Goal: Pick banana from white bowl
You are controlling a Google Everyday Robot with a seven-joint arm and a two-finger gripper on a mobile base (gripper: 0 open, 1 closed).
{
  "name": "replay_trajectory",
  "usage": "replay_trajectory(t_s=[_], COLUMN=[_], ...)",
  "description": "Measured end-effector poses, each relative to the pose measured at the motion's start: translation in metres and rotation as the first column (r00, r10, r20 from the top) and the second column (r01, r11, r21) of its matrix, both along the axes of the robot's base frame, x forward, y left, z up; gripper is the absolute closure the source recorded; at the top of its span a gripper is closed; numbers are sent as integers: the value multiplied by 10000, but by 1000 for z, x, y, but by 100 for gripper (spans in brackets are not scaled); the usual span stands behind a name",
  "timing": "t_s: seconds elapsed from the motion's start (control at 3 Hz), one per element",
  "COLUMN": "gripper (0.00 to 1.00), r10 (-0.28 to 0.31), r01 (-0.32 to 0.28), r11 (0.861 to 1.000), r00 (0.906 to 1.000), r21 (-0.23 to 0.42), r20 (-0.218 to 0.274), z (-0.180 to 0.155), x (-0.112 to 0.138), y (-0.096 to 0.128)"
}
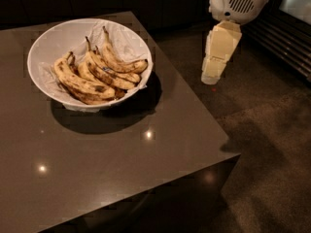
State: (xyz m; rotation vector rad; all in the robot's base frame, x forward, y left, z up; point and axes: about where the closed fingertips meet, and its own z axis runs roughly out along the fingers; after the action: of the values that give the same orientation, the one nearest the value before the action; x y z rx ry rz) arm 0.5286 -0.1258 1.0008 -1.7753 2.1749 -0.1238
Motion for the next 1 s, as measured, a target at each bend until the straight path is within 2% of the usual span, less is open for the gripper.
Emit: replay_trajectory(t_s=[0.33,0.67,1.0], gripper=[0,0,0], r10=[100,122,790], r01=[-102,-143,-830], r11=[9999,9978,9922], r00=[9998,9994,9958], r21=[100,647,931], r20=[197,335,457], z=[4,7,15], x=[4,16,37], y=[7,25,66])
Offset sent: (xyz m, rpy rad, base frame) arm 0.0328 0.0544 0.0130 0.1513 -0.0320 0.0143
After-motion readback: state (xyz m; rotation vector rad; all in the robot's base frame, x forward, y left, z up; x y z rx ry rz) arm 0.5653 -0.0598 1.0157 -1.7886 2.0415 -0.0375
